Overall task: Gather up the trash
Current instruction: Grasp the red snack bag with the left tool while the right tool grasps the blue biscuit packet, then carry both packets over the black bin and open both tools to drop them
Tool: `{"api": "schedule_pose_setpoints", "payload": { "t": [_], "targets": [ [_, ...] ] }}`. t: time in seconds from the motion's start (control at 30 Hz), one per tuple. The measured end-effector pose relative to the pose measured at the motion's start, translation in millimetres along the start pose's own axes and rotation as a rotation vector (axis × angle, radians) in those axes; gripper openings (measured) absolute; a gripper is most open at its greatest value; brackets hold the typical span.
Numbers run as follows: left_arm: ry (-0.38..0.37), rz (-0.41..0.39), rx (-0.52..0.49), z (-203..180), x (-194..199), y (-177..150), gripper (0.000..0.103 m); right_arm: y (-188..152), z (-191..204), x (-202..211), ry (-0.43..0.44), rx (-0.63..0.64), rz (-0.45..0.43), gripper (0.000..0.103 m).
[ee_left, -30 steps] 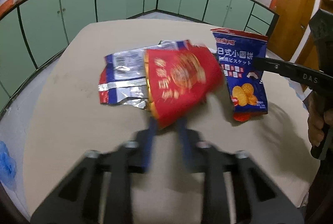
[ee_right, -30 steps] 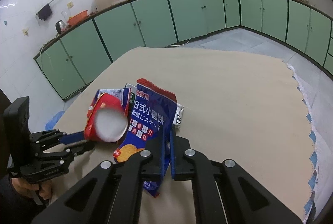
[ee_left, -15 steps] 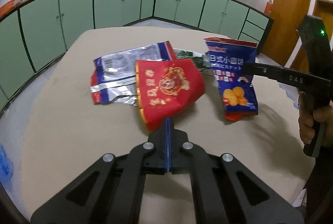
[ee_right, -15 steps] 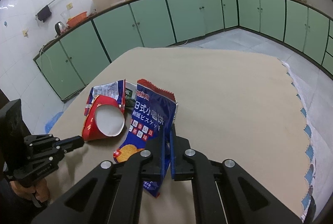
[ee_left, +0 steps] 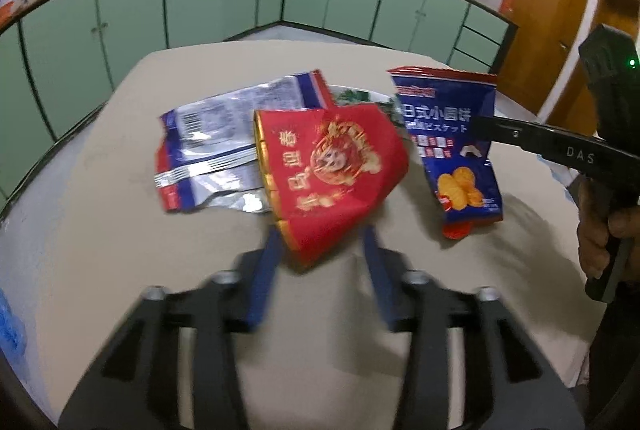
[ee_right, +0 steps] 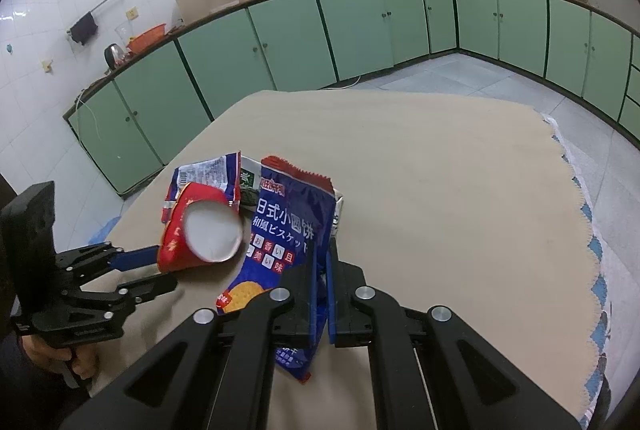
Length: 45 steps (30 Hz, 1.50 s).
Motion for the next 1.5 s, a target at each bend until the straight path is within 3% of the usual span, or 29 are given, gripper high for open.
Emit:
{"api": "schedule_pose_setpoints", "payload": {
  "t": [0.03,0.3,0.5,0.8,0.97,1.2,1.37,1.5],
  "targets": [
    [-0.004,0.004,-0.003,-2,-1,1,0.002,-1,0,0,0.000,-0.001,0.000,0.004],
    [-0.032,-0.069,0.020,-18,16,7,0.001,-4,-5,8,-0.003,-0.012,-0.004,0.004],
    [-0.011,-0.095,0.015,-32,36,7,0.001,0,-5,33,-0.014,-0.024,-0.037,0.004],
    [-0.034,-0.141,-0.054,-88,92,10,0.001,-19,-8,121,-0.052,-0.072,-0.107,0.004],
    [-0.087,-0.165,-0.112,-151,121,11,0.001,-47,-29,194,-0.120,-0.120,-0.145,0.004],
    [-0.214,-0.202,-0.245,-280,153,2,0.001,-107,-81,299,-0.266,-0.214,-0.181,0.004],
    [-0.308,-0.186,-0.345,-366,157,-17,0.001,-149,-120,342,-0.338,-0.293,-0.190,0.004],
    [-0.356,-0.127,-0.411,-416,134,-34,0.001,-191,-161,346,-0.379,-0.384,-0.144,0.004]
  ]
}}
Point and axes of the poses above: each gripper's, at about its wrist camera, not at the fingertips, and x roughly against the way its jaws point, z to its left, y to its top, the point moved 7 cm from there along -x, roughly the way its jaws point, and after that the axes turned 13 degrees about y, right-handed, at the moved point
